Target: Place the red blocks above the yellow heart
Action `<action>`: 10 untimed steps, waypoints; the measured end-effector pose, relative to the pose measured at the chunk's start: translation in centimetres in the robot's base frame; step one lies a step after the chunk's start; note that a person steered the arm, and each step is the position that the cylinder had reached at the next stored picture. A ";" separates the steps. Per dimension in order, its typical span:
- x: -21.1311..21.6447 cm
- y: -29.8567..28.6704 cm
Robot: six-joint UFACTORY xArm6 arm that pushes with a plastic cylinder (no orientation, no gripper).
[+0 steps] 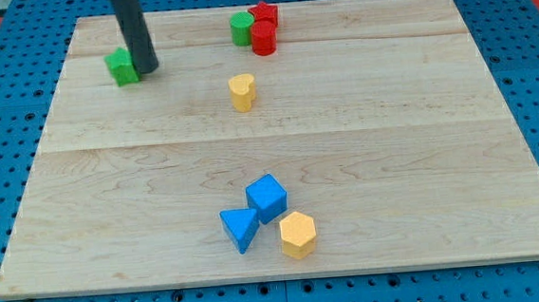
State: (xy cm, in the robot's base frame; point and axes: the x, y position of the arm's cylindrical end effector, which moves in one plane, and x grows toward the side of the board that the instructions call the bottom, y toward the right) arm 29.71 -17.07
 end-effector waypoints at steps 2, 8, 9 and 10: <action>-8.4 1.8; -9.3 22.1; -8.7 18.2; -8.3 15.3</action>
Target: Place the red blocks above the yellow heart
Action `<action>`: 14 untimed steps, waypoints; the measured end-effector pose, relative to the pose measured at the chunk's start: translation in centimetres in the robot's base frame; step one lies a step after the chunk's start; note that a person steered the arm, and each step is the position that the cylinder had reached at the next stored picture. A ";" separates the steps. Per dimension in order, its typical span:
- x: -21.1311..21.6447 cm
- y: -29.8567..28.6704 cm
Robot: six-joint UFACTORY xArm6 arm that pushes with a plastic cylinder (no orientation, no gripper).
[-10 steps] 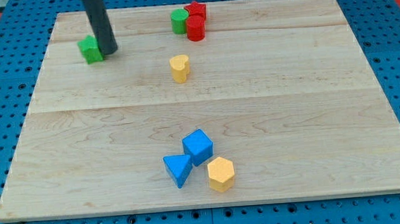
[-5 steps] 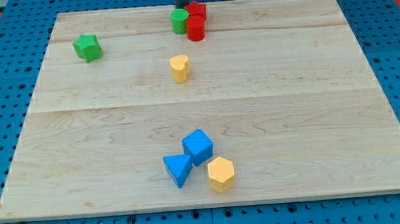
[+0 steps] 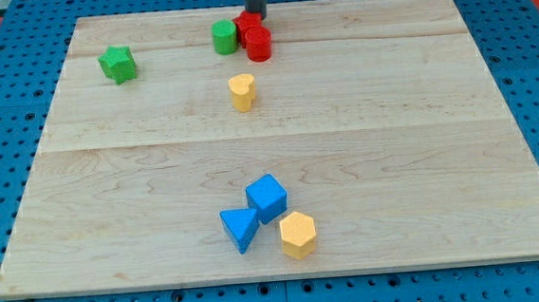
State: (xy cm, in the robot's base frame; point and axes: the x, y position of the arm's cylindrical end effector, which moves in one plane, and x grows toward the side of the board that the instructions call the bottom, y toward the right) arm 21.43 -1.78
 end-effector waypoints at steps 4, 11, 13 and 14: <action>5.1 5.1; -0.4 4.4; -0.5 -5.2; 1.3 -5.2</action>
State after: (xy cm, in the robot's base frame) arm 22.69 -6.96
